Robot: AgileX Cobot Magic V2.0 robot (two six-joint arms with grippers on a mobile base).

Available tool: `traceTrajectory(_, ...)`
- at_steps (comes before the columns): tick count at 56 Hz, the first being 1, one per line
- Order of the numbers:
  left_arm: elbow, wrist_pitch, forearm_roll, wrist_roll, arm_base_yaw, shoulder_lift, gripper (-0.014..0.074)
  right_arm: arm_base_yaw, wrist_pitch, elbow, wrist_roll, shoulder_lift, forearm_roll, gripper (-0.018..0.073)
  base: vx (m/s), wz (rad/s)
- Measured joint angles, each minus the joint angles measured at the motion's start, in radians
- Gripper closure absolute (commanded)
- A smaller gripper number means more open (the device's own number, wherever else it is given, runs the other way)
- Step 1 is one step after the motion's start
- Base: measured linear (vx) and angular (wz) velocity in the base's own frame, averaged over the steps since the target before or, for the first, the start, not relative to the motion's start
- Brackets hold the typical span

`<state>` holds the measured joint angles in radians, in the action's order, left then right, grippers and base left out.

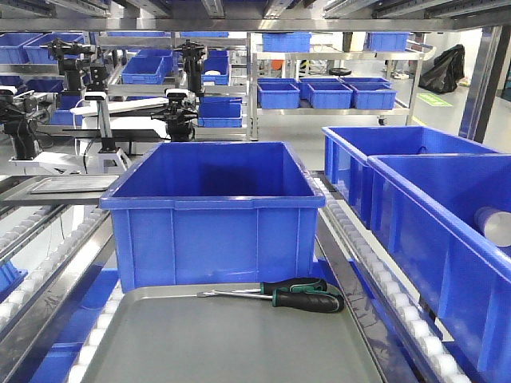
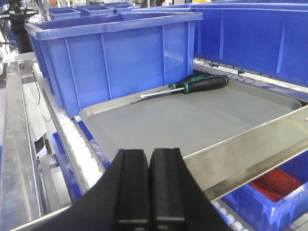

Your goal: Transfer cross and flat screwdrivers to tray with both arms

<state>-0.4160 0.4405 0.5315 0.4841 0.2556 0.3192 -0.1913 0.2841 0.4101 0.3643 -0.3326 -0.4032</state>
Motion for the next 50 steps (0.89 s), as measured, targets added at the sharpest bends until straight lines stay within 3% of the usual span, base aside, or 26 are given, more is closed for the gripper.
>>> traceTrajectory(24,0.001,-0.003,0.0,0.001,0.0,0.0,0.0594,0.0,-0.002,0.0,0.0,0.0,0.0,0.0566,0.0,0.0)
traceTrajectory(32,0.034,-0.1,-0.125,0.03,-0.001,-0.009,0.0594,0.0,-0.002,0.0,0.0,0.0,0.0,0.0566,0.0,0.0)
traceTrajectory(36,0.083,-0.16,-0.241,-0.05,-0.028,-0.039,0.0594,0.0,-0.002,0.0,0.0,0.0,0.0,0.0566,0.0,0.01)
traceTrajectory(43,0.223,-0.264,-0.418,-0.243,-0.129,-0.14,0.0594,0.0,-0.002,0.0,0.0,0.0,0.0,0.0566,0.0,0.0)
traceTrajectory(50,0.392,-0.342,-0.47,-0.327,-0.21,-0.257,0.0594,0.0,-0.002,0.0,0.0,0.0,0.0,0.0566,0.0,0.0)
